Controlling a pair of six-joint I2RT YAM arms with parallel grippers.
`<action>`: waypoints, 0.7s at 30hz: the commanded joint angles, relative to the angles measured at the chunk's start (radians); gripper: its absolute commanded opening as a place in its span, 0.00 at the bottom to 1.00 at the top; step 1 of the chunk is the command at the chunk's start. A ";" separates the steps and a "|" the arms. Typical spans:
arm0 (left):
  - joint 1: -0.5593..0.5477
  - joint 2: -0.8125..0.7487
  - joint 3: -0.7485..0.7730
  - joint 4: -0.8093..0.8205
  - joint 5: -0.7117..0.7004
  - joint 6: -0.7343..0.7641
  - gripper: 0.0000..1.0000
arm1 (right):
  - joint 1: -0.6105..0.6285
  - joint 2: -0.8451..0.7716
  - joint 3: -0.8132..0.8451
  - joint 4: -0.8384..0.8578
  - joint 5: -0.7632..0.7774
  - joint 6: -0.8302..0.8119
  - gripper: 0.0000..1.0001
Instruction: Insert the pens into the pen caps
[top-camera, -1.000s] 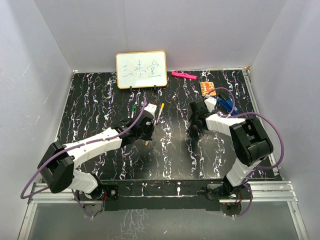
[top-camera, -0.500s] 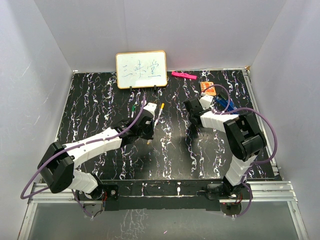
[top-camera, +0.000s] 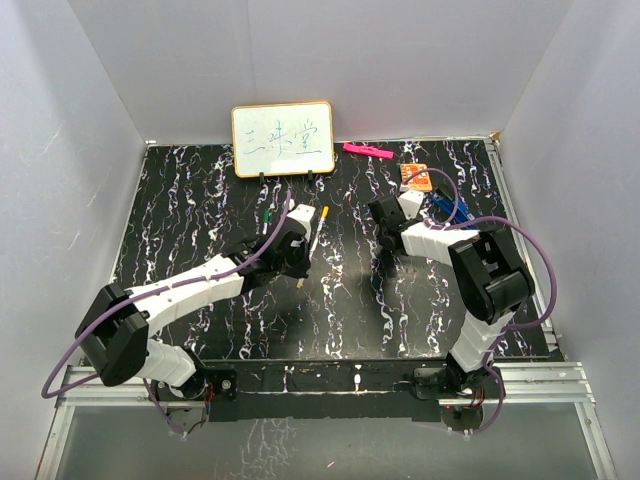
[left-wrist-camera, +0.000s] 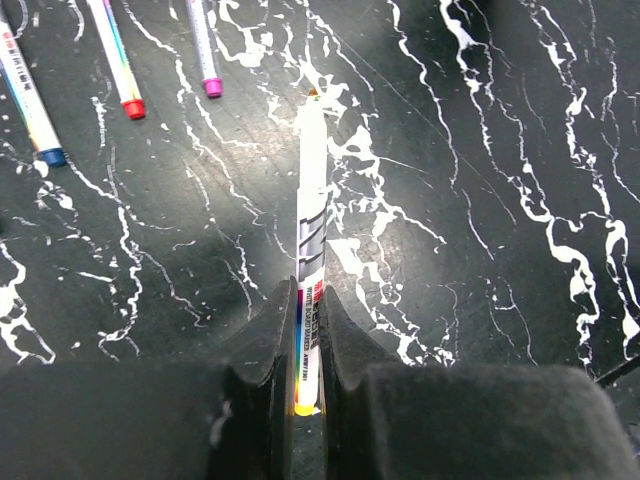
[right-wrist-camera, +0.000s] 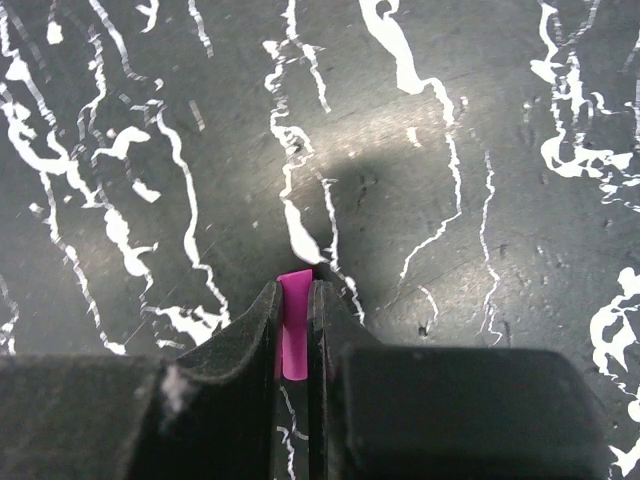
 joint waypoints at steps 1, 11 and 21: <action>0.003 0.010 -0.002 0.059 0.082 0.008 0.00 | 0.005 -0.089 0.022 0.037 -0.097 -0.106 0.00; 0.003 -0.001 -0.097 0.338 0.211 -0.021 0.00 | 0.005 -0.372 -0.127 0.293 -0.226 -0.211 0.00; 0.004 0.050 -0.139 0.708 0.480 -0.140 0.00 | 0.005 -0.809 -0.484 0.754 -0.276 -0.185 0.00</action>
